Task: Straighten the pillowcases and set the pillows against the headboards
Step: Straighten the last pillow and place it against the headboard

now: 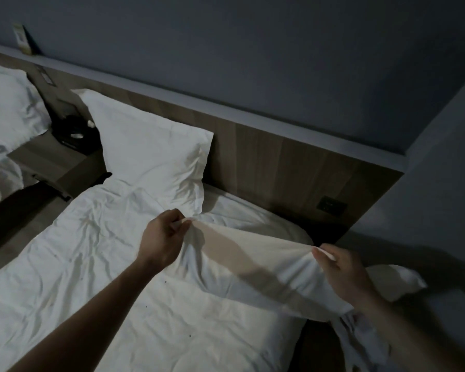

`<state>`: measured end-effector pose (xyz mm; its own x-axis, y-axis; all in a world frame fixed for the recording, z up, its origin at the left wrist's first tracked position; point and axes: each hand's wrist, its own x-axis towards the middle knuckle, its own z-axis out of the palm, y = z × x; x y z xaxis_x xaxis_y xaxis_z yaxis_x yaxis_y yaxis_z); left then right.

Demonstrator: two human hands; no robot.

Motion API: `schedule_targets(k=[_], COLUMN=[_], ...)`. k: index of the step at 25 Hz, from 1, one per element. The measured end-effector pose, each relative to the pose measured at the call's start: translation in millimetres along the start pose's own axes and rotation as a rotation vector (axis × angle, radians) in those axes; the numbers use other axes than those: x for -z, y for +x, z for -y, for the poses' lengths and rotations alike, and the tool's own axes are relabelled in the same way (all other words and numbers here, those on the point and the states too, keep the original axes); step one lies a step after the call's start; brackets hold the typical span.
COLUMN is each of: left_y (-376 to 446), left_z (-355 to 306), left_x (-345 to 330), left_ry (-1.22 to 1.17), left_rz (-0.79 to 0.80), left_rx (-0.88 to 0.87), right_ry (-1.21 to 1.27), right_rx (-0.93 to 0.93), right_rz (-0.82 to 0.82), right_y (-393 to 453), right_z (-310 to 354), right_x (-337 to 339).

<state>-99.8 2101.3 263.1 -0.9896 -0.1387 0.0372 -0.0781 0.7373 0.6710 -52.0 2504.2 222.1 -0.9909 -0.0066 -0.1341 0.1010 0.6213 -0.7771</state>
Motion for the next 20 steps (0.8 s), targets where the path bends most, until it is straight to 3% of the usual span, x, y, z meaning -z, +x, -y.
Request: schedule_targets(k=[13, 20], left_y=[195, 266], left_z=[-43, -65], left_x=[-110, -152], left_ry=[0.103, 0.142], left_rz=[0.139, 0.111], left_rx=[-0.063, -0.094], right_ry=[-0.056, -0.175], right_rx=[-0.09, 0.01], right_rz=[-0.084, -0.209], right_y=[157, 219], right_z=[-66, -79], right_x=[21, 54])
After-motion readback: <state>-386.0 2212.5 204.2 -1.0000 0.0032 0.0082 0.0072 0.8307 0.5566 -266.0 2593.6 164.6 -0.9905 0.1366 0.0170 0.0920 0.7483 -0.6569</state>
